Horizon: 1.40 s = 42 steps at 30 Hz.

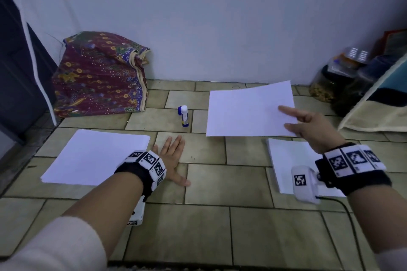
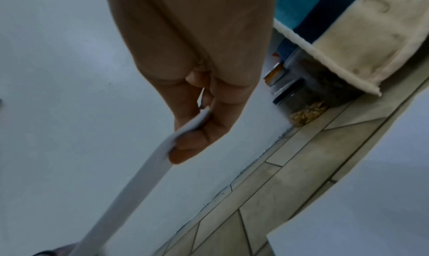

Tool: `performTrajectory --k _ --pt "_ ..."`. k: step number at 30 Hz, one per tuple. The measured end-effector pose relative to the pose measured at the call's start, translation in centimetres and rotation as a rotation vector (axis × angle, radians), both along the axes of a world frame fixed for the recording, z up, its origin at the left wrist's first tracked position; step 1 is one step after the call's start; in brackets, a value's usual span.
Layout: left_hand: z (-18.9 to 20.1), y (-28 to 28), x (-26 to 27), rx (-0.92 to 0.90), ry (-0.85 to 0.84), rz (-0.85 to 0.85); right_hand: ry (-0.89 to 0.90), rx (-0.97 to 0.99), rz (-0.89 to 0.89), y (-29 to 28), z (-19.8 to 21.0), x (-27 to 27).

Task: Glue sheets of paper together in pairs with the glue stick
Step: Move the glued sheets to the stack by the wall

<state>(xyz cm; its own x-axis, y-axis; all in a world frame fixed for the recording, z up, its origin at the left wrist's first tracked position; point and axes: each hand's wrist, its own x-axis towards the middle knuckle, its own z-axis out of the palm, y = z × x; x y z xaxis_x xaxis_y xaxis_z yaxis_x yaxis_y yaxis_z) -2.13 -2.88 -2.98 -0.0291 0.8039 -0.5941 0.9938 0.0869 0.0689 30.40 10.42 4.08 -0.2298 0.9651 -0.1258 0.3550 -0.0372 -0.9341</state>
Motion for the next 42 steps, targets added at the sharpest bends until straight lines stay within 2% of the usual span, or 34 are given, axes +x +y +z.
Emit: performTrajectory --k 8,11,13,15,20,29,42 --pt "-0.4 -0.1 0.1 0.017 -0.034 0.022 -0.195 -0.069 -0.08 8.5 -2.7 -4.7" --pt "-0.6 -0.1 0.0 0.021 -0.042 0.029 -0.321 -0.09 -0.058 10.5 -3.6 -6.1" --pt "-0.7 -0.1 -0.1 0.012 -0.031 0.023 -0.343 -0.111 -0.065 11.2 -4.0 -6.7" --pt "-0.6 0.0 -0.1 0.005 -0.035 0.023 -0.348 -0.134 -0.061 11.7 -4.3 -7.1" --pt "-0.6 -0.2 -0.2 0.01 -0.053 0.015 -0.545 -0.142 0.031 12.5 -4.2 -7.8" --pt "-0.8 0.0 -0.4 0.016 -0.051 0.012 -0.721 -0.139 0.086 13.5 -5.1 -7.7" --pt "-0.9 -0.1 -0.3 0.03 -0.049 0.028 -0.919 -0.023 0.123 12.9 -5.8 -8.0"
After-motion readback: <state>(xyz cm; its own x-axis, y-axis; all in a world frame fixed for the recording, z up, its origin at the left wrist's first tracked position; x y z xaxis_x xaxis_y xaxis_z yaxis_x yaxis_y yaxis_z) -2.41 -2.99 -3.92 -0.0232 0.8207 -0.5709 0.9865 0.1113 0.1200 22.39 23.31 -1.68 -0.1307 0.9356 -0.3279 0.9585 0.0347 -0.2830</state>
